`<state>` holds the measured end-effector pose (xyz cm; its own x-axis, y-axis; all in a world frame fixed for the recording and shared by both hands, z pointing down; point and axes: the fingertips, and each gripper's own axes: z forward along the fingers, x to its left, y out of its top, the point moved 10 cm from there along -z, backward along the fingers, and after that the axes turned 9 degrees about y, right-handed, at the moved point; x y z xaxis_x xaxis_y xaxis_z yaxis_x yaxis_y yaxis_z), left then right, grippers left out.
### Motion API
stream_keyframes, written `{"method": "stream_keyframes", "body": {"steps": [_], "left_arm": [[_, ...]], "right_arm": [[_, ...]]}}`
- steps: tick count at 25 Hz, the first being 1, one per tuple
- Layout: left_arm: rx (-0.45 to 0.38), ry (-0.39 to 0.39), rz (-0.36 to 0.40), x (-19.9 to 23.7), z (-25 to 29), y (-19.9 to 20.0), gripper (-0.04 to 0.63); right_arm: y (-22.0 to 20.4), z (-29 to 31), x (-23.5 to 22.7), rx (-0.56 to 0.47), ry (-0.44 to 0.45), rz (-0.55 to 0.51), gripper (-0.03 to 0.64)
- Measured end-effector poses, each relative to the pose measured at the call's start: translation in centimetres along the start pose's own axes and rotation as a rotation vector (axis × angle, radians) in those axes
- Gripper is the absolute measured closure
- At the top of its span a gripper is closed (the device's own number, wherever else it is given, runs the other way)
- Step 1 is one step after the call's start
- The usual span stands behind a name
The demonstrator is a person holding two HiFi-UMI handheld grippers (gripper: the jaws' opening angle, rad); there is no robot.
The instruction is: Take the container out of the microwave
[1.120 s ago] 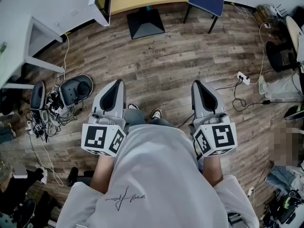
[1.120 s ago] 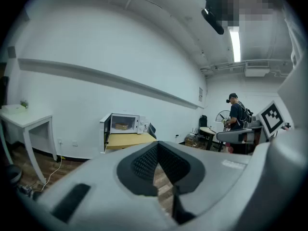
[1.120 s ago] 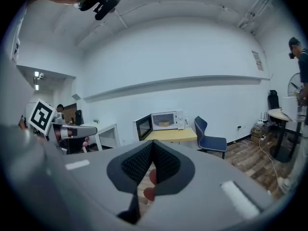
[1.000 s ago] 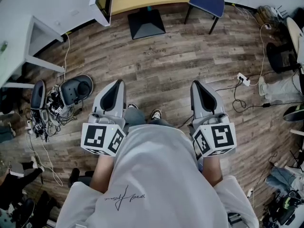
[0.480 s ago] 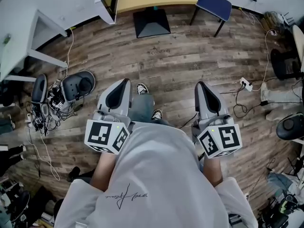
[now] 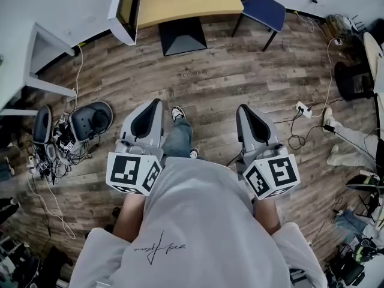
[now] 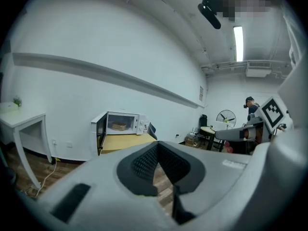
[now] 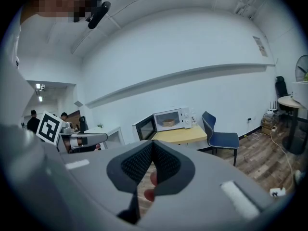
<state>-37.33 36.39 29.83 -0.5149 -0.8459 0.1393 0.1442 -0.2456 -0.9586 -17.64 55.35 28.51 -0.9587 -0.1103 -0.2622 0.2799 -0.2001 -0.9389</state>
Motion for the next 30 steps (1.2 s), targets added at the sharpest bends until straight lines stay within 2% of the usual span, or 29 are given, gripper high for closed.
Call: {"method": "stream_keyframes", "body": {"steps": [4,10,14,23,30], "left_arm": [[-0.006,0.019,0.077,1.5,3.8,1.6,0.597],[0.021,0.006,0.074,4.4,9.4,3.3,0.595],[0.017,0.018,0.155,6.3,12.8,5.1,0.597],[0.028,-0.02,0.128,10.1,19.2,7.3,0.597],[0.029,-0.041,0.087,12.0,22.2,8.2,0.597]], "right_arm": [[2.1,3.8,-1.8,0.014,-0.009,-0.005,0.604],[5.1,9.9,-4.6,0.033,-0.018,-0.018,0.604],[6.0,14.8,-5.5,0.079,0.012,-0.007,0.604],[8.6,23.3,-7.5,0.126,0.041,-0.032,0.604],[9.9,27.0,-8.6,0.141,0.034,-0.044,0.603]]}}
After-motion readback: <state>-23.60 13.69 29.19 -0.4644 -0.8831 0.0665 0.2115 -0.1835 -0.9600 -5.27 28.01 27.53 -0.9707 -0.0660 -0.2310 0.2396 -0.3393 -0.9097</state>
